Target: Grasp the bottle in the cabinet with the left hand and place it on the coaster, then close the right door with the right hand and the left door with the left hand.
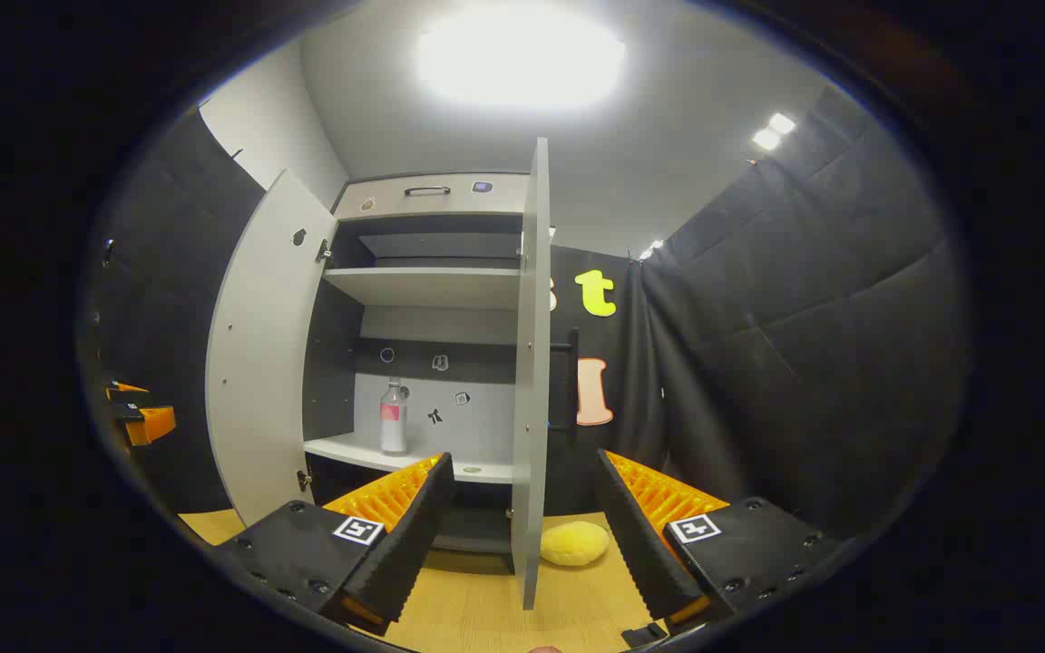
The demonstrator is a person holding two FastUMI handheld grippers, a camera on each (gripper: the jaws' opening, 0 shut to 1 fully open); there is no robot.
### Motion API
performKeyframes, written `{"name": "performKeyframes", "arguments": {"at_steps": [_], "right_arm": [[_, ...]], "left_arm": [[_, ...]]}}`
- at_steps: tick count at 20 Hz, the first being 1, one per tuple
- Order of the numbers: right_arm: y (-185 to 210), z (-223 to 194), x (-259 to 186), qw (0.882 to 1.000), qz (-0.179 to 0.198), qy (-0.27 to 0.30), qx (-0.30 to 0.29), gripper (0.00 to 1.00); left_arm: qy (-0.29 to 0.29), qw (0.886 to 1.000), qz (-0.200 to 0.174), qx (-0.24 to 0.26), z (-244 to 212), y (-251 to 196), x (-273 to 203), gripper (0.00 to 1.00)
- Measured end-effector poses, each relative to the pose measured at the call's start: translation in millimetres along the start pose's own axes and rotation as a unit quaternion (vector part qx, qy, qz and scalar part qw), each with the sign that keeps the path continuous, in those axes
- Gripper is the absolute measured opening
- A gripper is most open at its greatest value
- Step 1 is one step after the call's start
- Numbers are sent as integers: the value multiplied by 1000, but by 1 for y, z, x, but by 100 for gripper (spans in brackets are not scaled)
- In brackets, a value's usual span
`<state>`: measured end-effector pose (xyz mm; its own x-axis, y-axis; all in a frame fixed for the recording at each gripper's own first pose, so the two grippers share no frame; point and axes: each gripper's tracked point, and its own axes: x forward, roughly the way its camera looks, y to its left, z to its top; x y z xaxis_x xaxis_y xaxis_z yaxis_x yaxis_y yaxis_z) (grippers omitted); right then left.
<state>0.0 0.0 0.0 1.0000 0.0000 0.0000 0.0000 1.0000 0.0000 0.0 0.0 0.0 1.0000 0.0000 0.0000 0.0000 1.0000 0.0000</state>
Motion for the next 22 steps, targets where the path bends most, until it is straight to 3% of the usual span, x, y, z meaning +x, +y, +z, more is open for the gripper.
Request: {"name": "performKeyframes", "arguments": {"at_steps": [1,8,20,21,22], "right_arm": [[1,0,0,1000,0,-1,1,98],[-7,-5,5,1000,2,4,9,95],[-18,-11,14,1000,14,9,5,98],[-19,-13,14,1000,15,8,3,95],[-24,-13,14,1000,15,8,3,98]], "left_arm": [[0,1000,2,0,-1,0,1,91],[-2,1000,8,0,0,-1,0,92],[-7,1000,8,2,5,-24,3,91],[-9,1000,6,-1,7,-31,5,84],[-10,1000,5,-3,9,-38,7,84]]}}
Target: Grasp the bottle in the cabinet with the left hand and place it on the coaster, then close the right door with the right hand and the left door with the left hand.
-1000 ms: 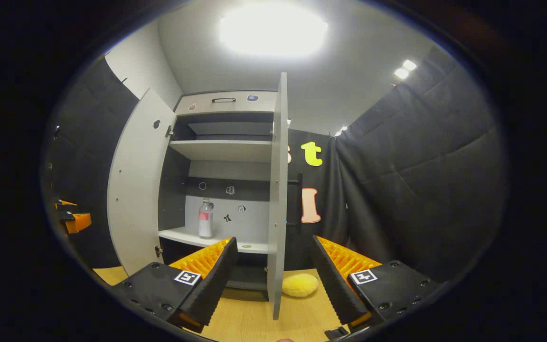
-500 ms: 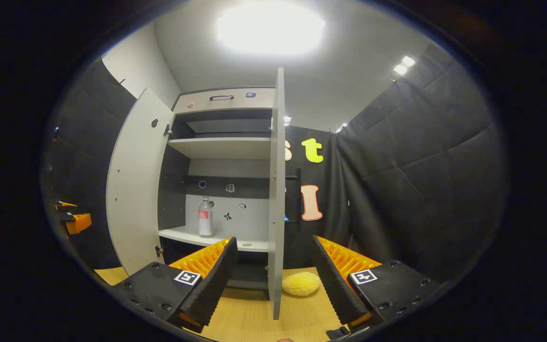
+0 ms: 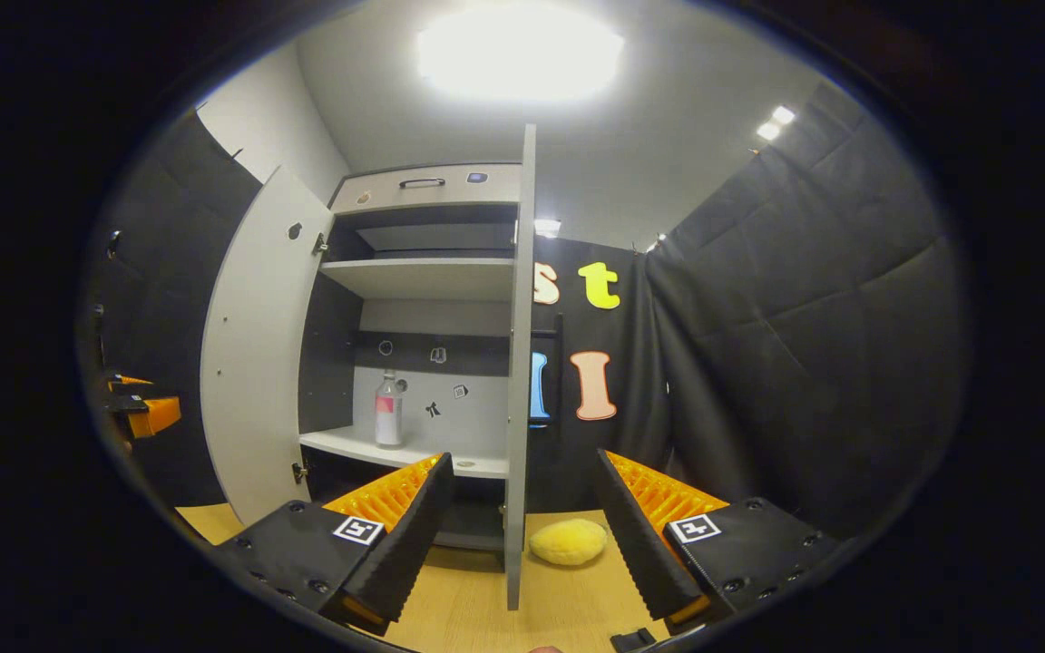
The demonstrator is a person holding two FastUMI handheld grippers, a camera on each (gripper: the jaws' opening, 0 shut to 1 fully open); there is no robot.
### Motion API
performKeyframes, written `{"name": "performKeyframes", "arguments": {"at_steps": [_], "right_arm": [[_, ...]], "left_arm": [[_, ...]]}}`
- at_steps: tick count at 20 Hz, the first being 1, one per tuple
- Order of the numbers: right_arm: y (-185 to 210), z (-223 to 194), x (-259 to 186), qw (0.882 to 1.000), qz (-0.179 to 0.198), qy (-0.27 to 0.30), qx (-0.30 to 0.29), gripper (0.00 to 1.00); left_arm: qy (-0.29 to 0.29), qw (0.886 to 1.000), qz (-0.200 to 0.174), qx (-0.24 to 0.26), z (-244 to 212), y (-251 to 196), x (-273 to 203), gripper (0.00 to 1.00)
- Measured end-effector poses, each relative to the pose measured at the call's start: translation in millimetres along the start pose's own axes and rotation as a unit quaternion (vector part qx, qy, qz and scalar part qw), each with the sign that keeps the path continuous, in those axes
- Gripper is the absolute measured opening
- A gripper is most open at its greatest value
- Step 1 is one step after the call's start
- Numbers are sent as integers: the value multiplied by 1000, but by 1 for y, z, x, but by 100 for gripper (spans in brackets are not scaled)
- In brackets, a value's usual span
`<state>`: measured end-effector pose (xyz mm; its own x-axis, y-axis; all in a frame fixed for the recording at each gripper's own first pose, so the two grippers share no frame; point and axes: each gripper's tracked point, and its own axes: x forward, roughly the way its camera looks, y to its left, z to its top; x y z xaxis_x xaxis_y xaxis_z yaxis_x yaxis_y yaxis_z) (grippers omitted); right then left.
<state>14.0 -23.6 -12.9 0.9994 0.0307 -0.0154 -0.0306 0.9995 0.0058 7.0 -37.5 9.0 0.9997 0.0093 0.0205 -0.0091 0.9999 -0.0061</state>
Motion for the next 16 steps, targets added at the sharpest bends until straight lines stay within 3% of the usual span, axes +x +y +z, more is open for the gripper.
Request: {"name": "performKeyframes", "arguments": {"at_steps": [3,7,8,16], "right_arm": [[-20,-8,1,1000,2,7,9,95],[-36,-18,-1,1000,9,10,26,98],[-42,-22,-2,999,5,13,29,95],[-70,-35,3,999,-30,27,35,98]], "left_arm": [[-4,1000,-7,-4,7,-23,7,84],[-10,1000,-21,-21,18,-56,21,84],[-11,999,-27,-25,21,-64,28,84],[-25,997,-71,-17,38,-111,102,84]]}}
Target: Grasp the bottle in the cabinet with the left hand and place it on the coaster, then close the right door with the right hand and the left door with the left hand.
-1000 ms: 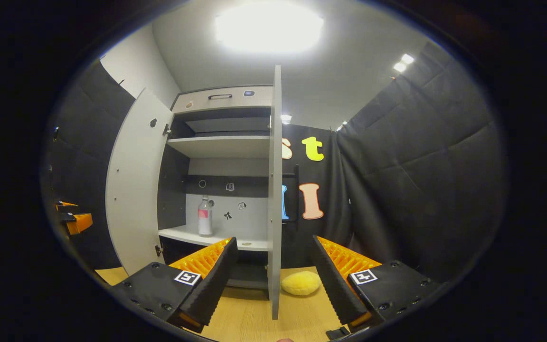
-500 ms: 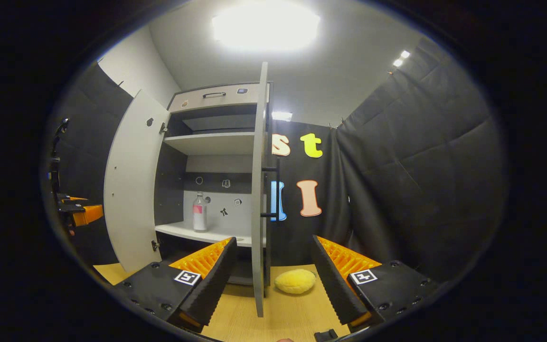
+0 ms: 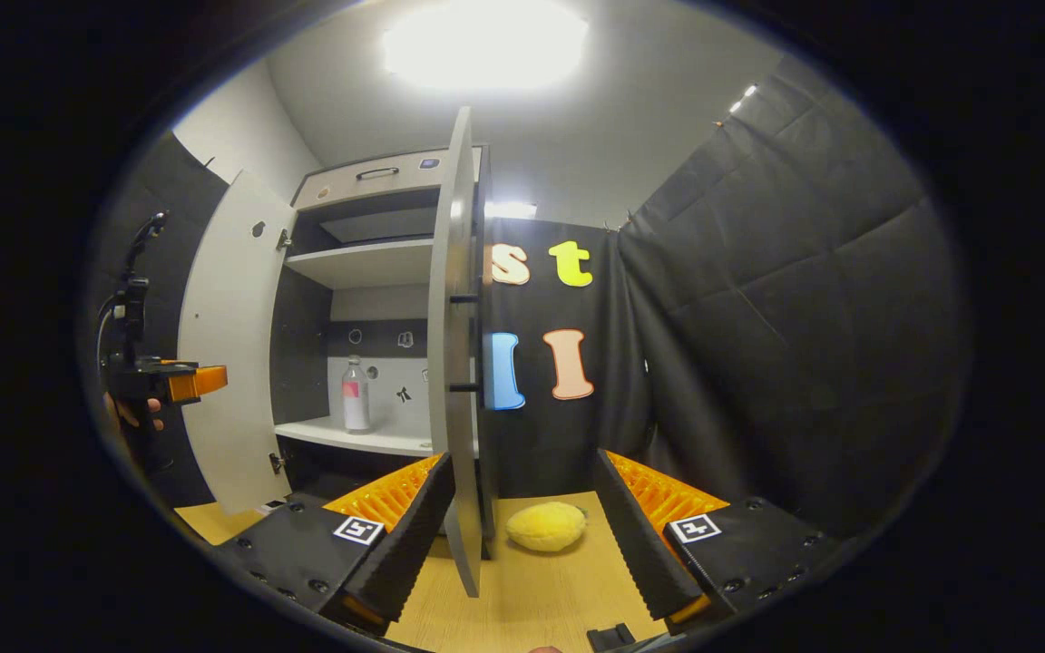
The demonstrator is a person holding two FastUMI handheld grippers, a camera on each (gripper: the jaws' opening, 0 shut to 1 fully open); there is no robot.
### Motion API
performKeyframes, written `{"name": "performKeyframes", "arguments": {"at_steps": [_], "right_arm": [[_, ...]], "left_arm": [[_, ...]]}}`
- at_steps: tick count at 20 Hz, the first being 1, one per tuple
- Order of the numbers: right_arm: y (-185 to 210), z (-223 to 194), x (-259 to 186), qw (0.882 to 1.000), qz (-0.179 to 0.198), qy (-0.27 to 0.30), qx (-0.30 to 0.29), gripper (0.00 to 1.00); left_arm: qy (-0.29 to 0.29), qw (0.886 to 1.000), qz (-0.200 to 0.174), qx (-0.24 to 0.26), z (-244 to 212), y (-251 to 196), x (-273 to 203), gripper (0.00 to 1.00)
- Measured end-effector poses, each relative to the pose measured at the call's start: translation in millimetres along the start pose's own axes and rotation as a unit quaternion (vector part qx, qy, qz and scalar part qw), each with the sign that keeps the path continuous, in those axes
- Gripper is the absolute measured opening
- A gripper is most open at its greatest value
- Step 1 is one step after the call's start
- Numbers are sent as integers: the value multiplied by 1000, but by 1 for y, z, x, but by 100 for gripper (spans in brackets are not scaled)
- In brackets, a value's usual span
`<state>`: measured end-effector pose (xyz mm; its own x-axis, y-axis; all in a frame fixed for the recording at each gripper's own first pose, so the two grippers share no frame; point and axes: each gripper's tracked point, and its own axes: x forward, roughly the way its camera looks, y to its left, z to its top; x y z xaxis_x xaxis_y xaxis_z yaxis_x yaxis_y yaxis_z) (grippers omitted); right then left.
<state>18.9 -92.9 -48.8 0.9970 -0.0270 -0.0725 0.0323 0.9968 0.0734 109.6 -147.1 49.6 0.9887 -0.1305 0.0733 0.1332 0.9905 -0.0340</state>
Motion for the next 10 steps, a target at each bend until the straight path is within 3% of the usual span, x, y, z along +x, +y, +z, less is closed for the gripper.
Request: {"name": "performKeyframes", "arguments": {"at_steps": [7,10], "right_arm": [[-4,3,10,999,-40,-8,-25,95],[-6,4,13,998,-60,-10,-28,98]], "left_arm": [[-3,999,-49,-15,-6,-21,85,84],[3,997,-70,-25,-13,-29,123,84]]}}
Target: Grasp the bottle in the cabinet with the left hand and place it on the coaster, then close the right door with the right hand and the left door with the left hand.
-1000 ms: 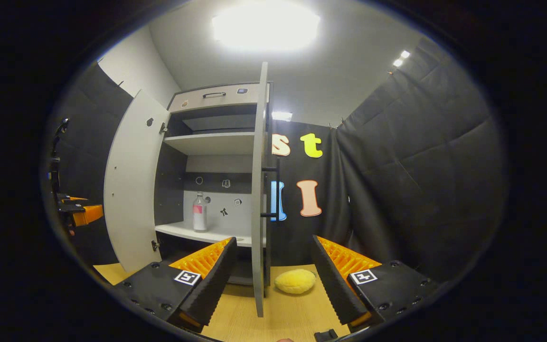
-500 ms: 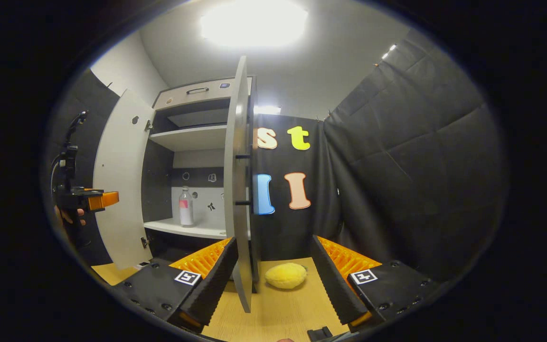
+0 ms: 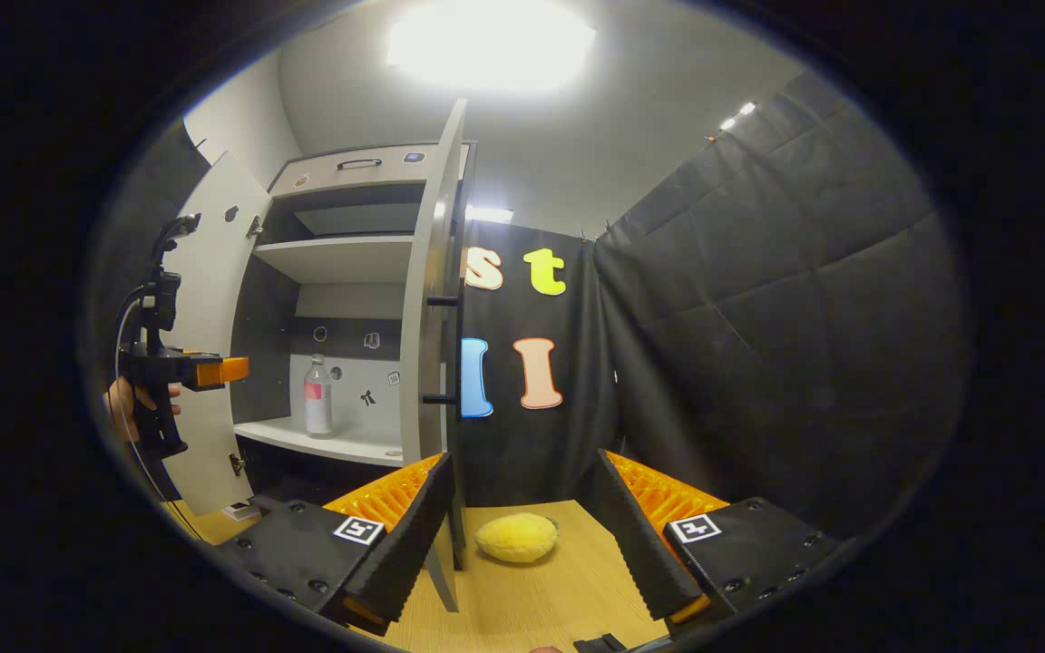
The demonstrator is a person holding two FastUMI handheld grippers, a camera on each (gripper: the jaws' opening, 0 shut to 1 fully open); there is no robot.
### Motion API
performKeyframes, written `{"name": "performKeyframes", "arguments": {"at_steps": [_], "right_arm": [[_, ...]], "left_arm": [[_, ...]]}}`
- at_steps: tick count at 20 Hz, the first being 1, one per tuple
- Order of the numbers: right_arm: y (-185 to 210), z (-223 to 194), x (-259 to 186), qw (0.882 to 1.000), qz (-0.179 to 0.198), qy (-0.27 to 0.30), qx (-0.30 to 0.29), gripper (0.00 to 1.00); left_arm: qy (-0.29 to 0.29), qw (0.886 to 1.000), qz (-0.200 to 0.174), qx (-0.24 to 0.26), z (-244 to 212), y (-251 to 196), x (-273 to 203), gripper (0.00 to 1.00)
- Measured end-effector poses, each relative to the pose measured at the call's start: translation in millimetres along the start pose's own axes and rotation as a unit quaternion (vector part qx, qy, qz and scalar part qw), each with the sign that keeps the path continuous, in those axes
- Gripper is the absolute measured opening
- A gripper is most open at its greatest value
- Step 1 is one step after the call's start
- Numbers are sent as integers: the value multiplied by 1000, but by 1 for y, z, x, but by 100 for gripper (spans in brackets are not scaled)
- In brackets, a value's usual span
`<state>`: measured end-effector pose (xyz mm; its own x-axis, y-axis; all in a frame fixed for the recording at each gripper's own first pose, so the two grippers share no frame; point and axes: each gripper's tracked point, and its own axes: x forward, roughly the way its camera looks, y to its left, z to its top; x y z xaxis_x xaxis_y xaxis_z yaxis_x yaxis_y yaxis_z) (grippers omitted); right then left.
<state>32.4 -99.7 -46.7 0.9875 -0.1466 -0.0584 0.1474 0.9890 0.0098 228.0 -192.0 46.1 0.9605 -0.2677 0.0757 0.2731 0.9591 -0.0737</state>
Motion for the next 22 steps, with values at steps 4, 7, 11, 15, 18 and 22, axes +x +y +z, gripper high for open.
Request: {"name": "performKeyframes", "arguments": {"at_steps": [4,7,11,15,18,22], "right_arm": [[-4,0,11,999,-28,7,-17,98],[-6,-1,14,998,-49,11,-24,98],[-6,-7,17,996,-79,22,-32,98],[-12,-13,13,992,-111,34,-39,98],[-14,-13,15,990,-132,39,-39,98],[-8,-22,5,987,-143,48,-46,98]], "left_arm": [[6,1000,-22,-14,-12,0,48,84],[7,999,-30,-11,-21,0,80,84],[20,999,-39,-18,-40,1,121,85],[30,999,-42,-16,-57,0,159,85],[46,998,-45,-28,-74,2,183,84],[61,996,-49,-33,-90,3,206,84]]}}
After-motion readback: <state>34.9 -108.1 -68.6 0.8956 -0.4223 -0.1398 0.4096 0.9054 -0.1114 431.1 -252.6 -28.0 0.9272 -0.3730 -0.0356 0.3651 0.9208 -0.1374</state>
